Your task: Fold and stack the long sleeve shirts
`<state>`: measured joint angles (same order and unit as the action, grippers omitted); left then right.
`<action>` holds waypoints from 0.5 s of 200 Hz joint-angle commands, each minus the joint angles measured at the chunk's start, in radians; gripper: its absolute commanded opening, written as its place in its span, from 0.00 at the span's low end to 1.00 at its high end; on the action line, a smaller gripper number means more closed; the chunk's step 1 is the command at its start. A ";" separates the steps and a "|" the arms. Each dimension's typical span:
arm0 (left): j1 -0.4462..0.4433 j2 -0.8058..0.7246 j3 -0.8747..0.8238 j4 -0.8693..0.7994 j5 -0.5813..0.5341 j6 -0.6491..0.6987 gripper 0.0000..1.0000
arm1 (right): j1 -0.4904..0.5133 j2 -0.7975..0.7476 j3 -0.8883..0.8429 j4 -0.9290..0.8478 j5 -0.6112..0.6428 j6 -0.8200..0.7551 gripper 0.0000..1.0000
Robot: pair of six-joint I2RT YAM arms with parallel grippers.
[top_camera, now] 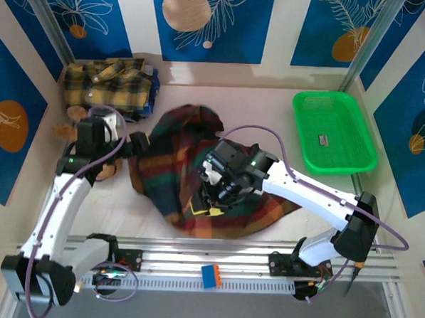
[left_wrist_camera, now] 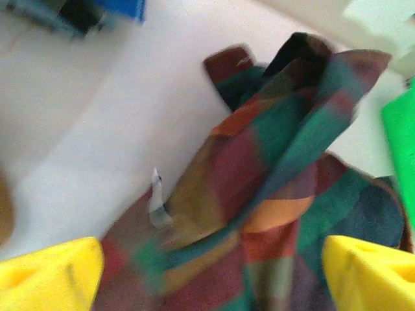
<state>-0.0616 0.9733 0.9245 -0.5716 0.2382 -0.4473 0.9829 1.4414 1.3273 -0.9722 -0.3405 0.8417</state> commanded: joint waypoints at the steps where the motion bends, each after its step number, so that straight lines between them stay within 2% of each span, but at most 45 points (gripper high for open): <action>1: 0.009 -0.065 -0.045 -0.091 -0.125 -0.041 0.92 | -0.017 -0.083 0.077 -0.089 -0.107 -0.079 0.62; 17: 0.008 -0.078 -0.044 -0.141 -0.153 -0.081 0.95 | -0.102 -0.119 0.083 -0.147 -0.128 -0.128 0.65; 32: 0.005 -0.080 -0.045 -0.140 -0.099 -0.131 1.00 | -0.251 -0.139 0.081 -0.182 -0.106 -0.165 0.66; 53: -0.033 -0.065 -0.059 -0.143 -0.063 -0.174 1.00 | -0.451 -0.092 0.112 -0.234 0.074 -0.237 0.66; 66: -0.073 -0.038 -0.060 -0.166 -0.080 -0.171 1.00 | -0.513 -0.023 0.137 -0.242 0.277 -0.297 0.65; 77: -0.106 0.003 -0.060 -0.171 -0.073 -0.169 0.99 | -0.565 0.041 0.136 -0.226 0.400 -0.327 0.64; 85: -0.143 0.041 -0.059 -0.170 -0.066 -0.163 0.98 | -0.607 0.081 0.123 -0.200 0.442 -0.334 0.63; 100: -0.225 0.129 -0.038 -0.178 -0.100 -0.140 0.96 | -0.680 0.146 0.076 -0.107 0.427 -0.339 0.61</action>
<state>-0.1902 0.9966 0.8783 -0.7021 0.1551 -0.5976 0.3882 1.4860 1.4567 -1.1286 -0.0685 0.5751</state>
